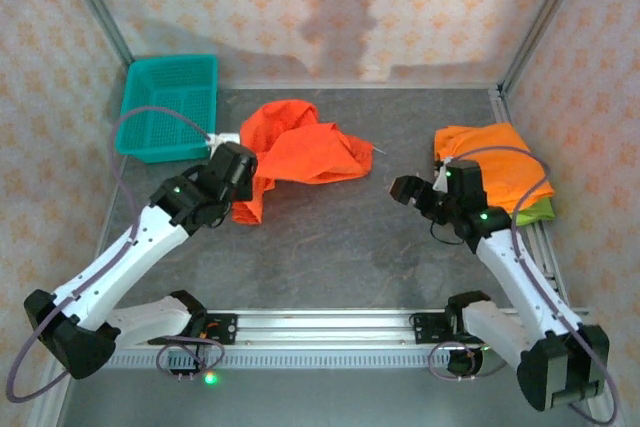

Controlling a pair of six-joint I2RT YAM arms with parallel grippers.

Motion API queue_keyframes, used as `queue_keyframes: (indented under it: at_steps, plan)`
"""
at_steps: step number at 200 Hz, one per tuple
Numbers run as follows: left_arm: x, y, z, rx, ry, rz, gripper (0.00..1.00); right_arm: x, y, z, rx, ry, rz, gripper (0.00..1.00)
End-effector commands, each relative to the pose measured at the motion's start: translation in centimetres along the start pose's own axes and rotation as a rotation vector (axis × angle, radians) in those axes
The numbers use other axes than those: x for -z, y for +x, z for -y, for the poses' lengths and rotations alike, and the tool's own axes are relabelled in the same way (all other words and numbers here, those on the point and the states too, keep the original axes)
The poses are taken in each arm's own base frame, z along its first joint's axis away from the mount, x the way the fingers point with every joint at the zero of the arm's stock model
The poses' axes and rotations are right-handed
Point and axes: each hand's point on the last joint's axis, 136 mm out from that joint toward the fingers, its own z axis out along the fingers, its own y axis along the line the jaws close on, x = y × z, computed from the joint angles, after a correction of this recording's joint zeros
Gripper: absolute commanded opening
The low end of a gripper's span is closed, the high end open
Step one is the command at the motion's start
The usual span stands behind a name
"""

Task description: Fold and stack the shorts

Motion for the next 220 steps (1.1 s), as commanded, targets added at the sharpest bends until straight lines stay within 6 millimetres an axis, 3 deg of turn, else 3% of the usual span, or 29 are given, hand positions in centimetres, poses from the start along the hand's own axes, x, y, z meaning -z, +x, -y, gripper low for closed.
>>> queue_keyframes:
  at_steps: [1, 15, 53, 112, 165, 220]
  plan:
    - [0.0, 2.1, -3.6, 0.092, -0.129, -0.006, 0.00, -1.1, -2.8, -1.1, -0.008, 0.039, 0.065, 0.91]
    - [-0.4, 3.2, -4.4, 0.140, -0.149, -0.006, 0.00, -2.2, -3.9, -1.8, -0.023, 0.057, 0.063, 0.91]
    - [-0.4, 4.5, -6.8, 0.242, -0.213, 0.028, 0.00, -7.8, -6.4, -2.5, -0.073, 0.112, -0.002, 0.89]
    - [-0.7, 5.1, -6.7, 0.257, -0.184, 0.026, 0.00, -15.5, -7.5, -2.8, -0.095, 0.150, -0.130, 0.80]
    - [-1.0, 5.3, -6.2, 0.249, -0.158, 0.017, 0.00, -19.7, -7.6, -2.4, -0.082, 0.145, -0.182, 0.72]
    - [-1.3, 5.6, -6.0, 0.236, -0.153, 0.010, 0.00, -22.2, -7.7, -2.0, -0.078, 0.146, -0.207, 0.66]
